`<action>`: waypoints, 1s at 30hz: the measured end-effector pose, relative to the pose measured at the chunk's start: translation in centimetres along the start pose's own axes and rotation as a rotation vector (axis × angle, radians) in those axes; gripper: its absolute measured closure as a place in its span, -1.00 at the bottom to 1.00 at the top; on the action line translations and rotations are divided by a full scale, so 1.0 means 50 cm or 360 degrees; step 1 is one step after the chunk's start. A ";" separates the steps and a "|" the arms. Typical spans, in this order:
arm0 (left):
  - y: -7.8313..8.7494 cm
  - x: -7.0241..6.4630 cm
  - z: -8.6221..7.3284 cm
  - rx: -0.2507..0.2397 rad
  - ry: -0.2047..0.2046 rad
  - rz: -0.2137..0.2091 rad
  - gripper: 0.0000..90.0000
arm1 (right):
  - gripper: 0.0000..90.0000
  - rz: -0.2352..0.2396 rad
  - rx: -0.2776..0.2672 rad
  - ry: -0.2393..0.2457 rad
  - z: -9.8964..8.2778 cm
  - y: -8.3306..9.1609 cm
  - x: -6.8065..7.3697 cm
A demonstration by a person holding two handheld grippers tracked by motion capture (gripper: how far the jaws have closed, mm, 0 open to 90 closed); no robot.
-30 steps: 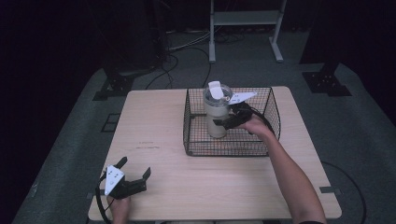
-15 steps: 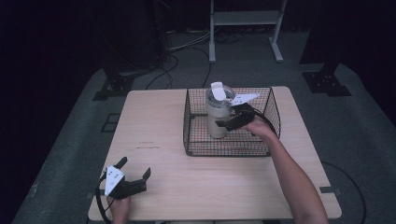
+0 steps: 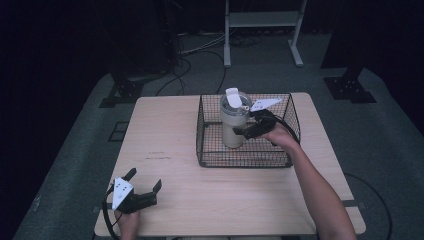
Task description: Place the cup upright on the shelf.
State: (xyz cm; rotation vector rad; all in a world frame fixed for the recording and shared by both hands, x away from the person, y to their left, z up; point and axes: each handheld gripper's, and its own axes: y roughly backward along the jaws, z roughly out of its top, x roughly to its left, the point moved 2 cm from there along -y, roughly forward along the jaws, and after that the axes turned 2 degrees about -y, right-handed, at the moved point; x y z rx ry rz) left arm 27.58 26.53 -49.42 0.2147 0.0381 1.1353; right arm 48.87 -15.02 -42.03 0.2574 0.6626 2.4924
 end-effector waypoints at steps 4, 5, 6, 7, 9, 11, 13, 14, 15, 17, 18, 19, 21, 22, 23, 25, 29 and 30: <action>0.000 0.000 0.000 0.0000 0.0000 0.0001 -1.00 | -0.79 -0.0012 0.0011 -0.0009 0.002 0.011 0.002; 0.000 0.000 0.000 0.0002 -0.0001 0.0002 -1.00 | -0.79 -0.0009 0.0017 -0.0019 0.003 0.018 0.005; 0.000 0.000 0.000 0.0002 -0.0002 0.0002 -1.00 | -0.79 -0.0009 0.0017 -0.0019 0.003 0.018 0.005; 0.000 0.000 0.000 0.0004 -0.0002 0.0003 -1.00 | -0.79 -0.0016 0.0029 -0.0028 0.005 0.024 0.006; 0.000 0.000 0.000 0.0001 -0.0001 0.0003 -1.00 | -0.79 -0.0015 0.0026 -0.0034 0.006 0.026 0.008; 0.000 0.000 0.000 0.0004 -0.0002 0.0004 -1.00 | -0.79 -0.0023 0.0045 -0.0070 0.008 0.033 0.012; 0.000 0.000 0.000 0.0002 -0.0003 0.0003 -1.00 | -0.79 -0.0024 0.0054 -0.0066 0.010 0.039 0.017; 0.000 0.000 0.000 0.0002 -0.0003 0.0003 -1.00 | -0.79 -0.0024 0.0054 -0.0066 0.010 0.039 0.017; 0.001 0.000 0.000 0.0002 -0.0003 0.0003 -1.00 | -0.79 -0.0023 0.0052 -0.0062 0.011 0.044 0.021; 0.001 -0.001 0.000 0.0001 -0.0005 0.0003 -1.00 | -0.79 -0.0047 0.0050 -0.0066 0.013 0.050 0.023; 0.001 -0.001 0.000 0.0001 -0.0005 0.0003 -1.00 | -0.79 -0.0046 0.0046 -0.0066 0.013 0.054 0.024; 0.001 -0.001 0.000 0.0001 -0.0005 0.0003 -1.00 | -0.79 -0.0046 0.0046 -0.0066 0.013 0.054 0.024; 0.001 -0.001 0.000 0.0003 -0.0007 0.0003 -1.00 | -0.79 -0.0045 0.0022 -0.0078 0.016 0.067 0.029; 0.001 -0.001 0.000 0.0003 -0.0007 0.0003 -1.00 | -0.79 -0.0045 0.0022 -0.0078 0.016 0.067 0.029; 0.001 -0.001 0.000 0.0003 -0.0009 0.0004 -1.00 | -0.79 -0.0053 0.0022 -0.0070 0.018 0.074 0.032; 0.001 -0.001 0.000 0.0006 -0.0009 0.0004 -1.00 | -0.79 -0.0056 0.0024 -0.0066 0.018 0.077 0.033; 0.000 -0.002 0.000 0.0012 -0.0011 0.0005 -1.00 | -0.79 -0.0070 0.0039 -0.0050 0.018 0.093 0.043; 0.000 -0.002 0.000 0.0012 -0.0011 0.0005 -1.00 | -0.79 -0.0069 0.0037 -0.0047 0.018 0.097 0.043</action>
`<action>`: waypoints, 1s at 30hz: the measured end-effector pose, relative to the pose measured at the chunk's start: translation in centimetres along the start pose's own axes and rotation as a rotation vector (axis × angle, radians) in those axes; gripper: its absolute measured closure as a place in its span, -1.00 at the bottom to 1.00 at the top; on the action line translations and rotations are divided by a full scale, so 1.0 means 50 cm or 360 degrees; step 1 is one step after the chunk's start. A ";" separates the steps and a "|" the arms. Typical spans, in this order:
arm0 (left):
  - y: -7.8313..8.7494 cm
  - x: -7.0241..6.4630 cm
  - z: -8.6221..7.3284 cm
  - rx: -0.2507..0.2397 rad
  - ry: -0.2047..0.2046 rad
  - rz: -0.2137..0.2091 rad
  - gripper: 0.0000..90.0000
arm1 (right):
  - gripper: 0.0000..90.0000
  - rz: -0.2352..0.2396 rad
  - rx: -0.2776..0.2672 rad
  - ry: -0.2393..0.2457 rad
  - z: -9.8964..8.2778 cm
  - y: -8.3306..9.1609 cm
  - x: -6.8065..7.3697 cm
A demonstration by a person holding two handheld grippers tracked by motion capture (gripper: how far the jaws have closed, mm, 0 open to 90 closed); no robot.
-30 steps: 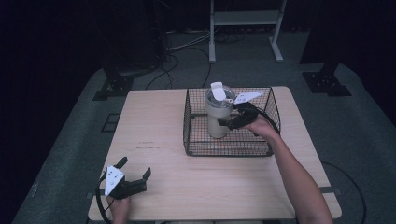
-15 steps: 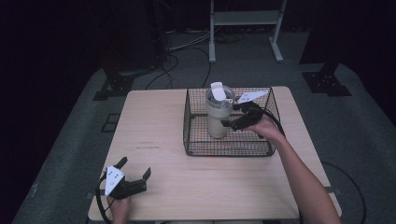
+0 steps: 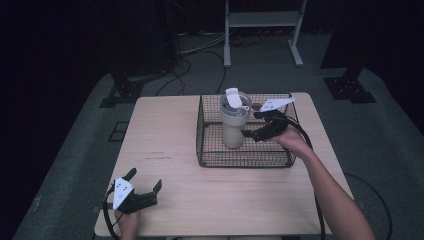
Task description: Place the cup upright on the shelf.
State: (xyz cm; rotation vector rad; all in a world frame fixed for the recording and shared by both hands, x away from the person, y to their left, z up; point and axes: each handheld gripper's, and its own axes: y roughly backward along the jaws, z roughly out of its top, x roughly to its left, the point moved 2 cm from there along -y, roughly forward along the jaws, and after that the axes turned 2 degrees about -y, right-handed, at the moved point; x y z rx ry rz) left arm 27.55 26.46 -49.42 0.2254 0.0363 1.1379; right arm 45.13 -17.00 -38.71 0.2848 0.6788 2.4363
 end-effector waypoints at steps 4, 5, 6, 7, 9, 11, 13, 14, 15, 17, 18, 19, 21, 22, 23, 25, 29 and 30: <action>0.000 0.000 0.000 0.0001 -0.0001 0.0001 -1.00 | -0.79 -0.0014 -0.0015 0.0011 -0.001 0.016 0.003; 0.000 0.000 0.000 0.0001 -0.0002 0.0001 -1.00 | -0.79 -0.0014 -0.0021 0.0015 -0.002 0.020 0.004; 0.000 0.000 0.000 0.0001 -0.0002 0.0001 -1.00 | -0.79 -0.0014 -0.0021 0.0015 -0.002 0.020 0.004; 0.000 0.000 0.000 0.0001 -0.0002 0.0000 -1.00 | -0.79 -0.0012 -0.0020 0.0020 -0.004 0.027 0.007; 0.000 0.000 0.000 0.0001 -0.0001 0.0001 -1.00 | -0.79 -0.0014 -0.0017 0.0022 -0.005 0.029 0.008; 0.000 0.000 0.000 0.0002 -0.0003 0.0000 -1.00 | -0.79 -0.0012 -0.0028 0.0037 -0.006 0.037 0.013; 0.000 0.000 0.000 0.0001 -0.0002 0.0001 -1.00 | -0.79 -0.0003 -0.0036 0.0040 -0.009 0.043 0.018; 0.000 0.000 0.000 0.0001 -0.0002 0.0001 -1.00 | -0.79 -0.0002 -0.0038 0.0040 -0.010 0.045 0.019; 0.000 0.000 0.000 0.0001 -0.0002 0.0002 -1.00 | -0.79 -0.0003 -0.0036 0.0047 -0.012 0.047 0.021; 0.000 0.000 0.000 0.0001 -0.0002 0.0001 -1.00 | -0.79 0.0001 -0.0038 0.0048 -0.015 0.051 0.024; 0.000 0.000 0.000 0.0001 -0.0002 0.0001 -1.00 | -0.79 0.0001 -0.0038 0.0048 -0.015 0.051 0.024; 0.000 0.000 0.000 0.0002 -0.0003 0.0002 -1.00 | -0.79 0.0000 -0.0038 0.0052 -0.016 0.053 0.024; -0.001 0.000 0.000 0.0002 -0.0002 0.0001 -1.00 | -0.79 -0.0001 -0.0041 0.0052 -0.019 0.057 0.026; -0.001 0.000 0.000 0.0002 -0.0003 0.0001 -1.00 | -0.79 0.0000 -0.0043 0.0055 -0.021 0.059 0.027; 0.000 0.000 0.000 0.0002 -0.0002 0.0002 -1.00 | -0.79 -0.0005 -0.0034 0.0059 -0.023 0.061 0.028; 0.000 0.000 0.000 0.0002 -0.0003 0.0002 -1.00 | -0.79 0.0003 -0.0045 0.0057 -0.025 0.064 0.030; -0.001 -0.001 0.000 0.0002 -0.0002 0.0002 -1.00 | -0.79 0.0022 -0.0053 0.0071 -0.032 0.076 0.043; -0.001 -0.001 0.000 0.0002 -0.0004 0.0004 -1.00 | -0.79 0.0021 -0.0051 0.0077 -0.034 0.077 0.045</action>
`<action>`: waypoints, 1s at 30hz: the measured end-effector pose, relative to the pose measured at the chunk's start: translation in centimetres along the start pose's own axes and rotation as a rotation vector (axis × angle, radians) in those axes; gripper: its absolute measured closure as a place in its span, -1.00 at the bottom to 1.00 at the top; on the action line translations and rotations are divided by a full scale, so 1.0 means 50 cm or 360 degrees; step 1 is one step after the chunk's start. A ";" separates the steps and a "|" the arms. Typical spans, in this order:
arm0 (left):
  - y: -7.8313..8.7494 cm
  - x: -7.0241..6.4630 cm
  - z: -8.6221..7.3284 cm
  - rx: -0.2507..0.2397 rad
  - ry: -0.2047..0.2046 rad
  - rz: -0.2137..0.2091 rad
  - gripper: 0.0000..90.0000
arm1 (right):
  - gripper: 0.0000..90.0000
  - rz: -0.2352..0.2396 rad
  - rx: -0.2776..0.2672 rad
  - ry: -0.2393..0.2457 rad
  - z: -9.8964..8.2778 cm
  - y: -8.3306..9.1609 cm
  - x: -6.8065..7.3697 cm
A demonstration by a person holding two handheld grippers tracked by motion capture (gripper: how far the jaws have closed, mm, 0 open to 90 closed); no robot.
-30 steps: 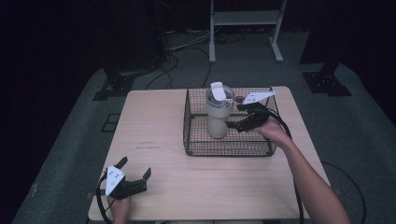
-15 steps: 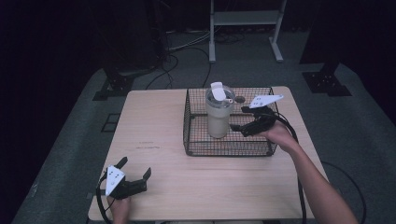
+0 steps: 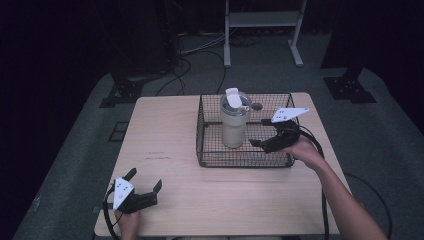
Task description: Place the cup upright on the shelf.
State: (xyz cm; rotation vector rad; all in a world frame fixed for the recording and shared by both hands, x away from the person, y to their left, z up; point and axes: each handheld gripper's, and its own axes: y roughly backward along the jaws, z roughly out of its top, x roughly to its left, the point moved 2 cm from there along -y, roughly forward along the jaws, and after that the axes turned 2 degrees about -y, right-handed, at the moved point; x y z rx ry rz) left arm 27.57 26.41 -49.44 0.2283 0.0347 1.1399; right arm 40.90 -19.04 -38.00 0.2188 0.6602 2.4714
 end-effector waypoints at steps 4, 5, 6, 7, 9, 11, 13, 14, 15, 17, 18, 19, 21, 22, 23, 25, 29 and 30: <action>0.000 0.000 0.000 0.0002 -0.0006 0.0001 -1.00 | -0.79 0.0012 0.0001 0.0003 -0.006 0.007 0.008; 0.000 0.000 0.000 0.0001 -0.0005 0.0000 -1.00 | -0.79 0.0015 -0.0003 0.0007 -0.009 0.011 0.013; 0.000 0.000 0.000 0.0002 -0.0004 0.0001 -1.00 | -0.79 0.0016 0.0000 0.0011 -0.011 0.013 0.015; 0.000 0.000 0.000 0.0002 -0.0004 0.0000 -1.00 | -0.79 0.0019 -0.0001 0.0018 -0.012 0.015 0.018; 0.000 0.000 0.000 0.0002 -0.0004 0.0001 -1.00 | -0.79 0.0024 -0.0004 0.0022 -0.016 0.019 0.023; -0.001 0.000 0.000 0.0002 -0.0006 0.0001 -1.00 | -0.79 0.0027 -0.0011 0.0029 -0.020 0.022 0.029; -0.001 0.000 0.000 0.0002 -0.0006 0.0002 -1.00 | -0.79 0.0031 -0.0016 0.0029 -0.021 0.023 0.031; -0.001 0.000 0.000 0.0000 -0.0003 0.0001 -1.00 | -0.79 0.0035 -0.0020 0.0031 -0.023 0.025 0.034; -0.001 -0.001 0.000 -0.0002 0.0001 0.0001 -1.00 | -0.79 0.0040 -0.0017 0.0041 -0.026 0.028 0.041; -0.001 -0.001 0.000 -0.0001 0.0001 0.0002 -1.00 | -0.79 0.0051 -0.0032 0.0040 -0.028 0.031 0.046; -0.001 -0.001 0.000 -0.0001 0.0001 0.0002 -1.00 | -0.79 0.0051 -0.0032 0.0040 -0.028 0.031 0.046; -0.001 -0.001 0.000 -0.0002 0.0002 0.0004 -1.00 | -0.79 0.0056 -0.0037 0.0041 -0.030 0.033 0.049; -0.001 -0.001 0.000 0.0000 0.0000 0.0002 -1.00 | -0.79 0.0081 -0.0048 0.0036 -0.034 0.038 0.058; -0.001 -0.001 0.000 0.0000 -0.0001 0.0003 -1.00 | -0.79 0.0081 -0.0048 0.0036 -0.034 0.038 0.058; -0.001 -0.001 0.000 0.0000 -0.0001 0.0004 -1.00 | -0.79 0.0084 -0.0051 0.0044 -0.037 0.041 0.064; -0.001 -0.001 0.000 0.0000 -0.0001 0.0004 -1.00 | -0.79 0.0088 -0.0058 0.0042 -0.040 0.044 0.067; 0.000 -0.001 0.000 0.0005 -0.0008 0.0004 -1.00 | -0.79 0.0092 -0.0072 0.0040 -0.048 0.049 0.075; 0.000 -0.001 0.000 0.0005 -0.0008 0.0004 -1.00 | -0.79 0.0096 -0.0072 0.0040 -0.051 0.050 0.076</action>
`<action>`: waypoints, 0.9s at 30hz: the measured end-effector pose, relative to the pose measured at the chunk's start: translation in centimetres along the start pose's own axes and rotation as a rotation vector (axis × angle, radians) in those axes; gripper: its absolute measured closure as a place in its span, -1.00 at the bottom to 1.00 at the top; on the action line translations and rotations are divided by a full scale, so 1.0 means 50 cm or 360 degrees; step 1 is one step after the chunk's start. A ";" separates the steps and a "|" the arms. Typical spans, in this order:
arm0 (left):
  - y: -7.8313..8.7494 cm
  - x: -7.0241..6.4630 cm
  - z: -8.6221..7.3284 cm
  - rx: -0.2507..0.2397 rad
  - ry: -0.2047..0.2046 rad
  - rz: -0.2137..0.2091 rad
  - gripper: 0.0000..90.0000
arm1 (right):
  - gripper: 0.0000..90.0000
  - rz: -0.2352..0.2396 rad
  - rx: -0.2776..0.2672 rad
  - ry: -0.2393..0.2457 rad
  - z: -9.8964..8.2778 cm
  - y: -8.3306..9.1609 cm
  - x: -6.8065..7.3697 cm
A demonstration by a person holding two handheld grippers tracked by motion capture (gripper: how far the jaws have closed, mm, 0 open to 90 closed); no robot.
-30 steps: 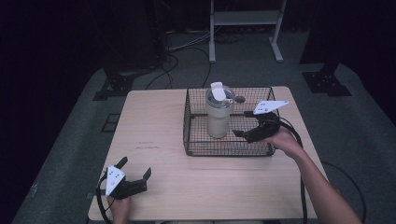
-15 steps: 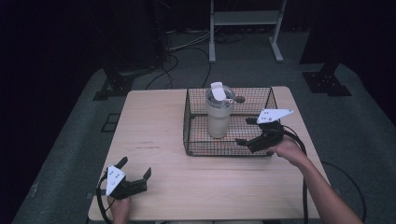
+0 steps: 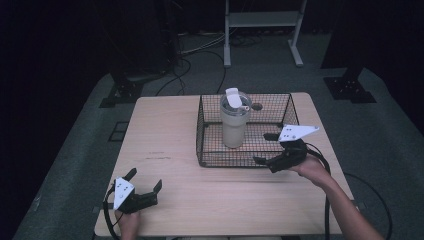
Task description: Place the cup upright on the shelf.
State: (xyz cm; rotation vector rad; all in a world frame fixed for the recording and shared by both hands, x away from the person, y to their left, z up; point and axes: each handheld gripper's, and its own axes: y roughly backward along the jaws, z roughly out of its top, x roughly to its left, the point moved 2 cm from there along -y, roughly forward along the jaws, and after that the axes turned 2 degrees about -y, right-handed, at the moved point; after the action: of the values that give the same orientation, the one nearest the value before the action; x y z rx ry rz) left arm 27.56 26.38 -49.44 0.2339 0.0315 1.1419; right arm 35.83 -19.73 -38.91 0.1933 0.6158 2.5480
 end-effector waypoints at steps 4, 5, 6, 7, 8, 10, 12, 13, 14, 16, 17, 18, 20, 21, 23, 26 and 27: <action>0.000 0.000 0.000 0.0000 0.0000 -0.0001 -1.00 | -0.79 0.0001 0.0015 0.0009 -0.008 0.001 0.005; 0.000 0.000 0.000 0.0001 0.0000 -0.0001 -1.00 | -0.79 0.0013 0.0022 0.0000 -0.015 0.002 0.007; 0.000 0.000 0.000 0.0001 0.0000 -0.0001 -1.00 | -0.79 0.0013 0.0022 0.0000 -0.015 0.002 0.007; 0.000 0.000 0.000 0.0000 0.0000 0.0000 -1.00 | -0.79 0.0016 0.0021 -0.0001 -0.017 0.002 0.009; 0.000 0.000 0.000 0.0000 0.0000 -0.0001 -1.00 | -0.79 0.0020 0.0025 -0.0007 -0.021 0.002 0.011; 0.000 0.000 0.000 0.0002 -0.0001 0.0001 -1.00 | -0.79 0.0025 0.0027 -0.0001 -0.026 0.002 0.016; 0.000 0.000 0.000 0.0001 -0.0004 0.0001 -1.00 | -0.79 0.0029 0.0024 0.0005 -0.032 0.002 0.022; 0.000 0.000 0.000 0.0003 -0.0006 0.0000 -1.00 | -0.79 0.0021 0.0023 0.0006 -0.035 0.003 0.025; 0.000 0.000 0.000 0.0003 -0.0006 0.0000 -1.00 | -0.79 0.0021 0.0023 0.0006 -0.035 0.003 0.025; 0.000 0.000 0.000 0.0004 -0.0004 -0.0001 -1.00 | -0.79 0.0023 0.0022 0.0025 -0.043 0.004 0.032; 0.000 0.000 0.000 0.0004 -0.0005 -0.0001 -1.00 | -0.79 0.0023 0.0022 0.0025 -0.043 0.004 0.032; 0.000 -0.001 0.000 0.0004 -0.0006 -0.0001 -1.00 | -0.79 0.0030 0.0016 0.0020 -0.048 0.005 0.037; 0.000 0.000 0.000 0.0004 -0.0012 0.0001 -1.00 | -0.79 0.0029 0.0023 0.0022 -0.051 0.005 0.039; 0.000 -0.001 0.000 0.0003 -0.0006 0.0002 -1.00 | -0.79 0.0028 0.0036 0.0036 -0.058 0.005 0.043; 0.000 -0.001 0.000 0.0007 -0.0005 0.0002 -1.00 | -0.79 0.0041 0.0042 0.0035 -0.064 0.005 0.046; 0.000 -0.002 0.000 0.0005 -0.0007 0.0003 -1.00 | -0.79 0.0043 0.0057 0.0038 -0.071 0.005 0.050; 0.000 -0.001 0.000 0.0006 -0.0006 0.0003 -1.00 | -0.79 0.0046 0.0057 0.0037 -0.076 0.006 0.052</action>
State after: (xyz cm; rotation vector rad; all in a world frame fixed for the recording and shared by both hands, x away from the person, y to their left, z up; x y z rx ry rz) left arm 27.54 26.31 -49.46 0.2398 0.0300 1.1435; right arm 32.50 -20.11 -42.10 0.1868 0.6729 2.5716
